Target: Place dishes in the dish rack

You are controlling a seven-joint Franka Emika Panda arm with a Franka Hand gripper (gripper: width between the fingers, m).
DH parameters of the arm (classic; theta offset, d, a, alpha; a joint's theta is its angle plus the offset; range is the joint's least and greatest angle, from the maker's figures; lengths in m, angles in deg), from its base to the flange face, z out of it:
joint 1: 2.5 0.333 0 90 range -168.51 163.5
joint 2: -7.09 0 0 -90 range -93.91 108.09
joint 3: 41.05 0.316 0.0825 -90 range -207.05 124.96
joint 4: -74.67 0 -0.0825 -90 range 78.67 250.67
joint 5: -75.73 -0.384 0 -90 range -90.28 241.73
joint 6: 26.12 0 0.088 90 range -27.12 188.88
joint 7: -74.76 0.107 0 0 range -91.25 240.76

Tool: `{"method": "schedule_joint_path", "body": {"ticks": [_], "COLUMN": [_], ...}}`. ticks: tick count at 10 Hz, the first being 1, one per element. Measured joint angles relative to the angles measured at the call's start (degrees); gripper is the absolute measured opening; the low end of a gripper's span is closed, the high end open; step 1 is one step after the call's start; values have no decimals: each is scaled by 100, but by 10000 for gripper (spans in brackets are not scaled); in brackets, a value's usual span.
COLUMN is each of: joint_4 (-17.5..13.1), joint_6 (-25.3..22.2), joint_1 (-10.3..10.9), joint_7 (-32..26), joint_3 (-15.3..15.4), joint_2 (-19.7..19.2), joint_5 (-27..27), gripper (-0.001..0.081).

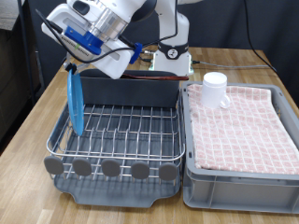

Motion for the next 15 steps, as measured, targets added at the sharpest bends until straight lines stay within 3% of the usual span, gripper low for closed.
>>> {"method": "schedule_joint_path", "body": {"ticks": [6, 12, 13, 14, 15], "joint_4": [-138, -131, -130, -131, -131], "joint_6": [325, 333, 319, 248, 131], "joint_1": [0, 3, 6, 11, 13], "joint_7": [98, 118, 94, 11, -156], "joint_3": [23, 119, 166, 228, 309], "joint_2": [-566, -674, -657, -599, -500], "joint_5": [-592, -1007, -1172, -1376, -1672], "gripper": [25, 25, 91, 91, 286]}}
